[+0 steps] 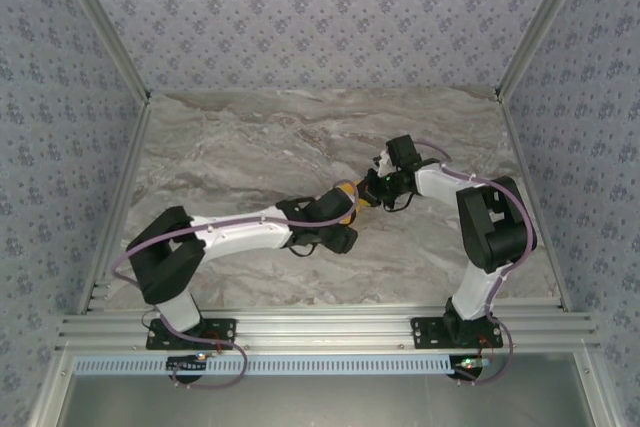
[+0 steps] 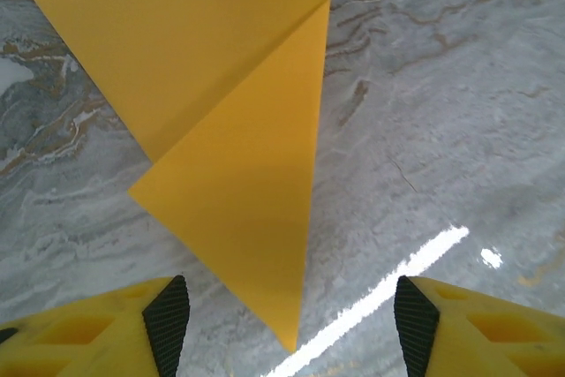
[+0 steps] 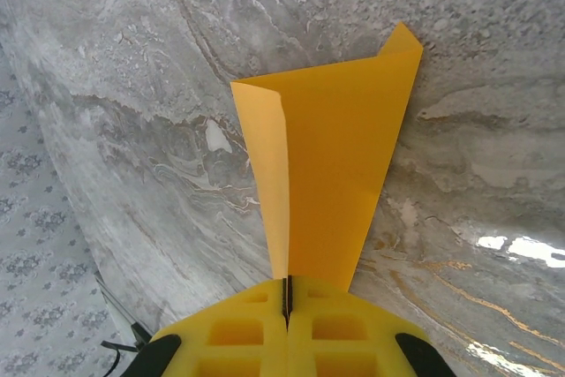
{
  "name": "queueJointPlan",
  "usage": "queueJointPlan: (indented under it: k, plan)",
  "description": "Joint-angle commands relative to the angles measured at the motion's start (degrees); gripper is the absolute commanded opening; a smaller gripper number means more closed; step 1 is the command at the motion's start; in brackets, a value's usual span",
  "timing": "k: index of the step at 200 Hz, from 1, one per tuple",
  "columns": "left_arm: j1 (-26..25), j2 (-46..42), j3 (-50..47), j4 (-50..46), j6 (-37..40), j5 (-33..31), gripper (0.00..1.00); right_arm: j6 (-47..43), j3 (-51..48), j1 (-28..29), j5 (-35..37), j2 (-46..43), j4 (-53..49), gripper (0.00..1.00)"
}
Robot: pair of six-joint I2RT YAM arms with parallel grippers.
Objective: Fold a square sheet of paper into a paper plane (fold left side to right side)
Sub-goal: Fold the wing for the fifth time at the center of the table.
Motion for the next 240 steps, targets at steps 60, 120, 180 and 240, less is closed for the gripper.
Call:
queueJointPlan:
  k: [60,120,180,240]
  plan:
    - [-2.28,8.85,7.75,-6.39,-2.1,-10.74,0.64,1.96,1.44,0.68,0.16,1.1,-1.16,0.0]
    - [-3.17,13.28,12.18,-10.0,-2.34,-12.92,0.54,1.88,1.44,0.76,0.18,1.58,-1.19,0.0]
    - [-3.26,14.46,13.29,-10.92,-2.46,-13.59,0.42,1.26,1.62,0.74,0.52,1.55,-1.87,0.0]
    - [-4.07,15.03,14.2,-10.92,-1.61,-13.28,0.39,0.91,1.79,0.77,1.1,2.44,-2.28,0.0]
